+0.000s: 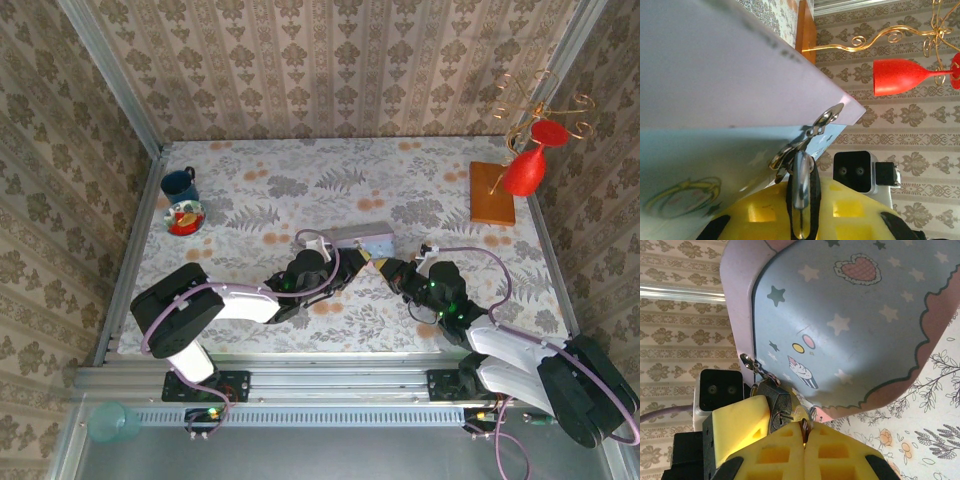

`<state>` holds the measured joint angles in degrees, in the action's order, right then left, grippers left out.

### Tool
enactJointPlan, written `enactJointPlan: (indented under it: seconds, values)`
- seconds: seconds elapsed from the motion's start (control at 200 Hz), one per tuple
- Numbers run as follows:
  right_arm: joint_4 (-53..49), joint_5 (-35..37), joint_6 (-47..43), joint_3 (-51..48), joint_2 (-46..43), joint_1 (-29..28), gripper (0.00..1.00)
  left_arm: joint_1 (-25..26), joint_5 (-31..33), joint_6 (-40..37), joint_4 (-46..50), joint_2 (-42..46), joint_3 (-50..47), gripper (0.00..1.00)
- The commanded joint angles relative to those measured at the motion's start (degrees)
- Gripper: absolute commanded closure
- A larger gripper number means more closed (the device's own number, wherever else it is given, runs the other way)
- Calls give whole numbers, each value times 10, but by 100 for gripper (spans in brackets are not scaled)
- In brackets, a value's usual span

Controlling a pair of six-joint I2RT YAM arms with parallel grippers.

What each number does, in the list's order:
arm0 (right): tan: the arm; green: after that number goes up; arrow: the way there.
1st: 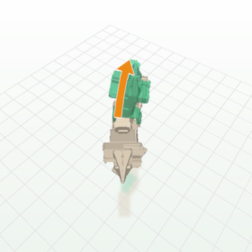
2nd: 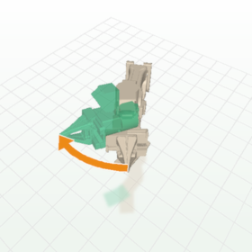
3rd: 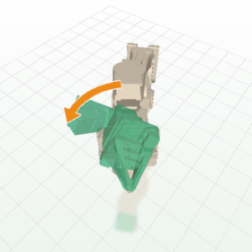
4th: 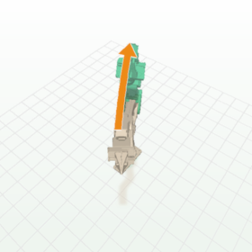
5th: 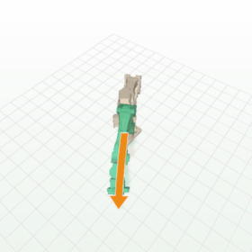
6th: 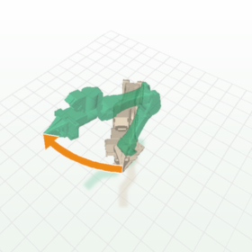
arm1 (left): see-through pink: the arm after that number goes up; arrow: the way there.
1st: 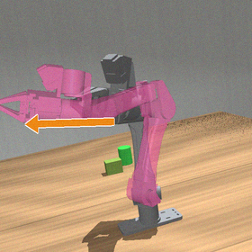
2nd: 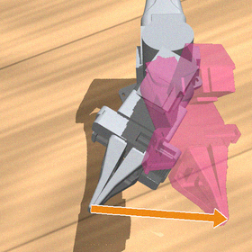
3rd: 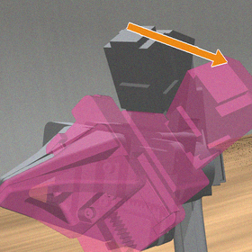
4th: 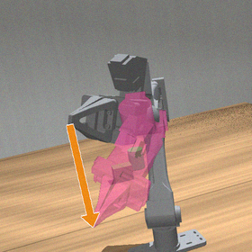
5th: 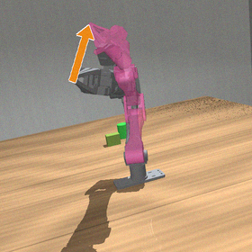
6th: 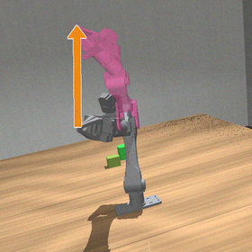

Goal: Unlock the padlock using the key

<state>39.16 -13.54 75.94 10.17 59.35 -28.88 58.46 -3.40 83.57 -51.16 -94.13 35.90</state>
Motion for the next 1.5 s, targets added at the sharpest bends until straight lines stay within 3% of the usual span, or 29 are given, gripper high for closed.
enactJointPlan:
  seconds: [0.0, 0.22, 0.435, 0.7, 1.105, 1.49]
  values:
    - [16, -61, -40, 25, 8, -16, 100, 33, -114, -6, -80, 4, 47, 100]
    - [20, -95, -33, 27, 11, 28, 100, 35, -137, -13, -68, 4, 46, 100]
    - [27, -141, -34, 49, 38, 25, 100, 28, -172, -29, -46, 0, 51, 100]
    - [-49, -154, -84, 54, 11, 41, 100, 18, -198, -60, 17, 20, 53, 100]
    - [-27, -188, -77, 64, 10, 45, 100, 12, -208, -68, 31, 27, 32, 100]
    - [-83, -181, -98, 51, -28, 57, 86, -1, -209, -80, 49, 43, 18, 100]
